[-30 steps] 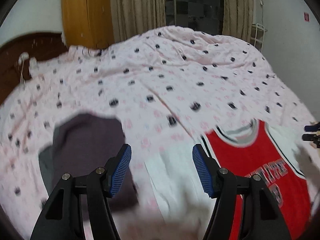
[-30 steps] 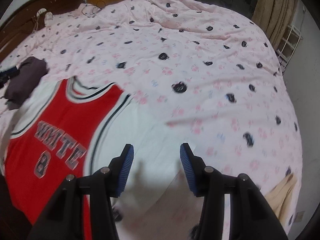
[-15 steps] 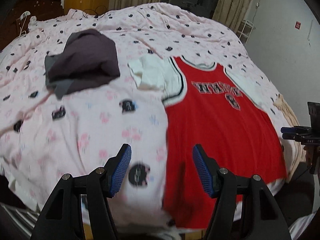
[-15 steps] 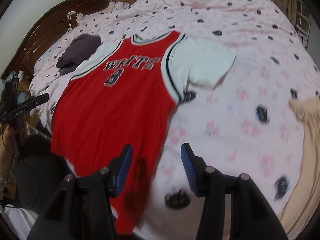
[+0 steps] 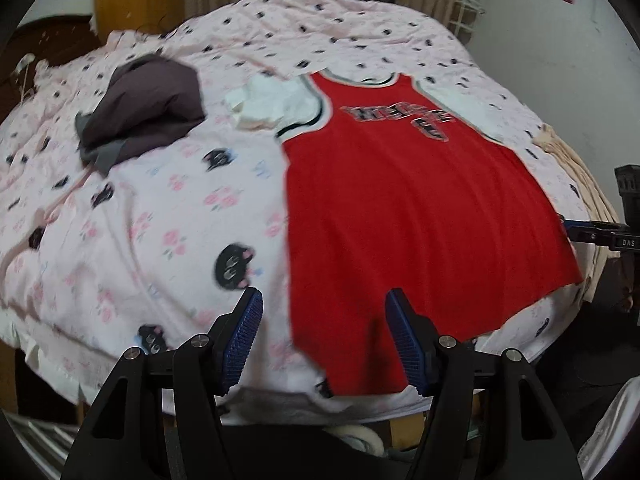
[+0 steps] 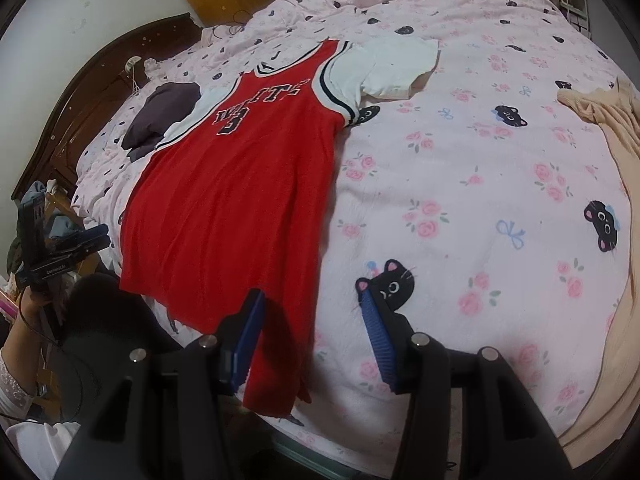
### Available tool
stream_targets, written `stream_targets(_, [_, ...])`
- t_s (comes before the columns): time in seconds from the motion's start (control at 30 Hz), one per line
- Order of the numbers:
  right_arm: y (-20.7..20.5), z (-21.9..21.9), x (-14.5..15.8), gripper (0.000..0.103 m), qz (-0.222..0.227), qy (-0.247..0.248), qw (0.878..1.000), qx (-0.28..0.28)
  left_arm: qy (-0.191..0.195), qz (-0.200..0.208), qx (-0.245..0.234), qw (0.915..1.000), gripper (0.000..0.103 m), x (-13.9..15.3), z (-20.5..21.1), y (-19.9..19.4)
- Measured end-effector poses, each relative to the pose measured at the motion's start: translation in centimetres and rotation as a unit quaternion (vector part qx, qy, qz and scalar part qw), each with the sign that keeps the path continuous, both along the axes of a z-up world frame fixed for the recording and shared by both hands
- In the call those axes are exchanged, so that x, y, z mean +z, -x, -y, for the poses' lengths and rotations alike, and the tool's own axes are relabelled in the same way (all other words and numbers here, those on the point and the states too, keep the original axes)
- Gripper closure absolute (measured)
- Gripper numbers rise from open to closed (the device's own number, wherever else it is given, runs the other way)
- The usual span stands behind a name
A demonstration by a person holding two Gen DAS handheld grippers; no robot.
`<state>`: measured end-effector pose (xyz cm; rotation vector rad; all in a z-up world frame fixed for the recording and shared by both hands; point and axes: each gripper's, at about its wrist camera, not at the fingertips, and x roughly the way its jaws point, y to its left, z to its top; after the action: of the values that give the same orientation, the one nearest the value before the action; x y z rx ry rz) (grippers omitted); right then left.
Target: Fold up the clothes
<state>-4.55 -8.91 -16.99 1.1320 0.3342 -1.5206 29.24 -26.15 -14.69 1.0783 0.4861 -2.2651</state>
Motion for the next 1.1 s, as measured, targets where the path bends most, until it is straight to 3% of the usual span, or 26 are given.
stream_targets(0.07, [-0.3,-0.1,0.0,0.048,-0.002,0.005,1.0,0.001,0.006,-0.005,0.007,0.9999,0.048,0.1,0.1,0.6])
stream_targets(0.17, [-0.8,-0.3,0.0,0.047,-0.004,0.012,1.0,0.003,-0.013,-0.005,0.037,0.9992,0.078,-0.2,1.3,0.8])
stream_targets(0.2, [-0.9,-0.4,0.1,0.047,-0.005,0.014,1.0,0.005,-0.024,-0.003,0.048,0.9985,0.084,-0.5,1.9,0.9])
stream_targets(0.33, [-1.4,-0.8,0.4,0.047,-0.007,0.022,1.0,0.011,-0.043,0.013,0.074,0.9962,0.084,-1.6,2.7,1.1])
stream_targets(0.53, [-1.6,-1.4,0.0,0.047,-0.005,0.018,1.0,0.016,-0.033,0.031,0.078,0.9959,0.084,-1.8,2.4,1.8])
stream_targets(0.57, [-1.6,-1.4,-0.1,0.047,-0.003,0.017,1.0,0.015,-0.03,0.032,0.08,0.9959,0.09,-1.8,2.3,1.8])
stream_targets(0.6, [-1.6,-1.5,-0.2,0.047,-0.002,0.017,1.0,0.014,-0.029,0.032,0.084,0.9956,0.099,-1.7,2.3,1.8])
stream_targets(0.63, [-1.6,-1.5,-0.2,0.047,-0.001,0.018,1.0,0.013,-0.031,0.031,0.089,0.9951,0.099,-1.7,2.4,1.6])
stream_targets(0.87, [-1.5,-1.7,-0.2,0.047,0.003,0.019,1.0,0.011,-0.042,0.012,0.122,0.9915,0.101,-1.2,3.5,0.0])
stream_targets(1.0, [-1.3,-1.8,-0.4,0.046,0.009,0.018,1.0,0.008,-0.029,-0.002,0.141,0.9896,0.101,-0.1,3.8,-0.9])
stream_targets(1.1, [-1.2,-1.9,-0.5,0.046,0.012,0.018,1.0,0.007,-0.025,0.008,0.153,0.9878,0.101,-0.1,4.3,-1.3])
